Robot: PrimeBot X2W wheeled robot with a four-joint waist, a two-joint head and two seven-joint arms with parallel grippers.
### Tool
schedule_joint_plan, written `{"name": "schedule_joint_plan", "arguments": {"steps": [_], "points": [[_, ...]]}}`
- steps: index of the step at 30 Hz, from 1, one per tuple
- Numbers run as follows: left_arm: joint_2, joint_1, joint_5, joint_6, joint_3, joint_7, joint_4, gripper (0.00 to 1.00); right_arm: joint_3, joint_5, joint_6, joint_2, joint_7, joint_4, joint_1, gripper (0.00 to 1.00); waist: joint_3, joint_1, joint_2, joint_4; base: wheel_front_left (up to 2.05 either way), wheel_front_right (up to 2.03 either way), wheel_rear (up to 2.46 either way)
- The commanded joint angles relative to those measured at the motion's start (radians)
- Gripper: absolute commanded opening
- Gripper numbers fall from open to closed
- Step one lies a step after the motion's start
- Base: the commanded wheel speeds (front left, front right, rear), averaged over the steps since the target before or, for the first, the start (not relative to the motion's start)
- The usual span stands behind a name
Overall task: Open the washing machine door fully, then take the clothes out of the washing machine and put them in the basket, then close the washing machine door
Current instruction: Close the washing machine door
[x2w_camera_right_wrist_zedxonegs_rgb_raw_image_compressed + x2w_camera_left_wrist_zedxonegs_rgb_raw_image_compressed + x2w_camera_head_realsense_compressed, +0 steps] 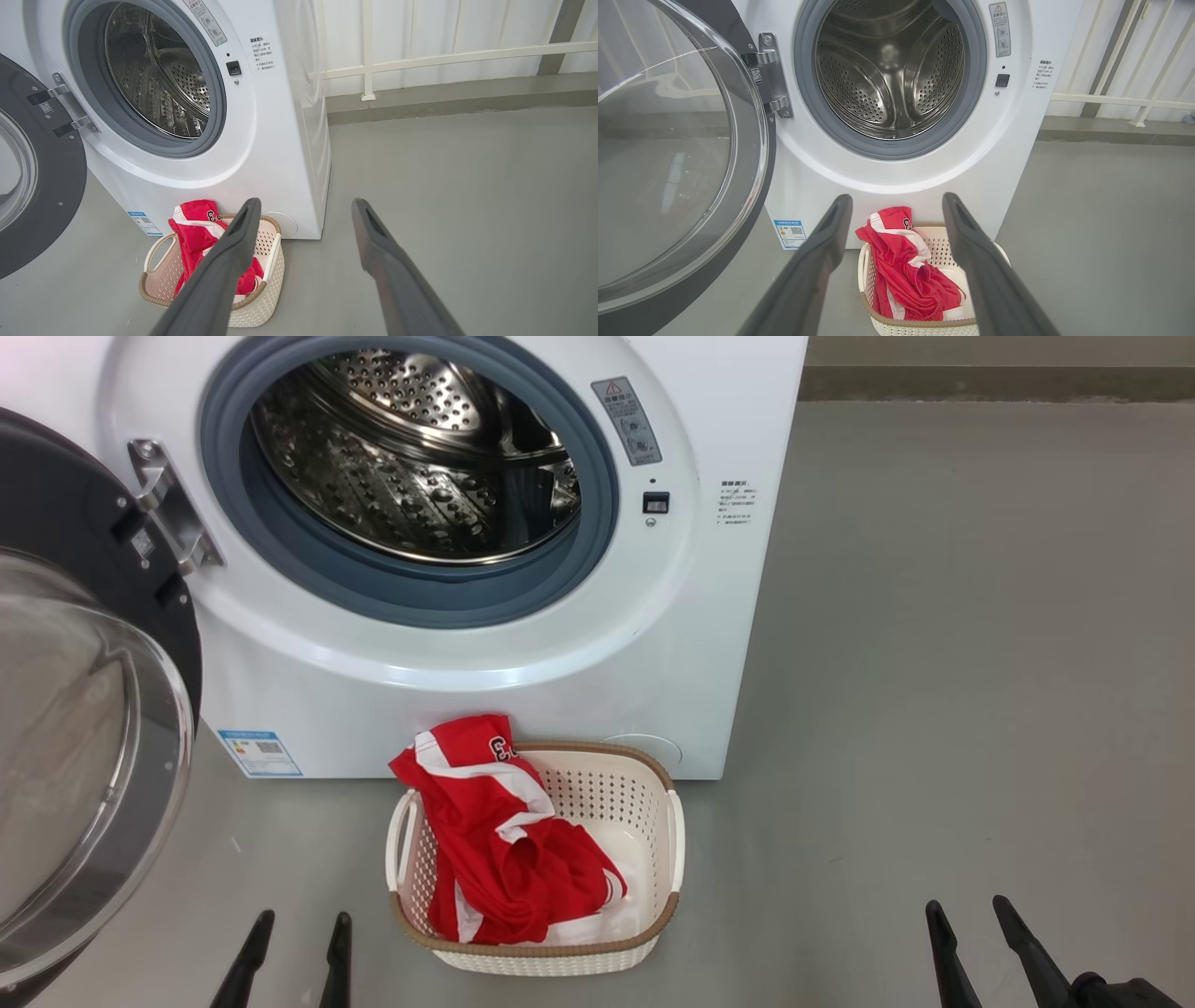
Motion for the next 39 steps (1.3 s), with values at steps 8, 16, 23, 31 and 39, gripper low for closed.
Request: {"name": "schedule_joint_plan", "arguments": {"steps": [8, 16, 23, 31, 39], "points": [[-0.004, -0.031, -0.015, -0.005, 0.033, -0.006, -0.005, 1.00, 0.025, -0.002, 0.005, -0.014, -0.006, -0.024, -0.029, 1.00, 0.003, 0.0000, 0.0000, 0.025, 0.00, 0.00, 0.00], [-0.013, -0.027, -0.029, -0.005, 0.041, -0.006, 0.029, 1.00, 0.053, -0.010, 0.005, -0.014, -0.006, -0.007, -0.037, 1.00, -0.011, 0.0000, 0.0000, 0.125, 0.00, 0.00, 0.00], [-0.018, -0.016, -0.038, -0.001, 0.055, -0.006, 0.061, 1.00, 0.099, -0.022, 0.005, -0.025, -0.006, 0.016, -0.066, 1.00, -0.023, 0.0000, 0.0000, 0.242, 0.00, 0.00, 0.00], [-0.018, -0.007, -0.097, 0.039, 0.021, -0.006, 0.088, 1.00, 0.159, -0.014, 0.005, -0.059, -0.006, 0.046, -0.118, 1.00, -0.032, 0.0000, 0.0000, 0.373, 0.00, 0.00, 0.00], [-0.018, 0.002, -0.150, 0.097, 0.016, -0.006, 0.069, 1.00, 0.235, -0.002, 0.005, -0.097, -0.006, 0.072, -0.168, 1.00, -0.011, 0.0000, 0.0000, 0.453, 0.00, 0.00, 0.00]]}}
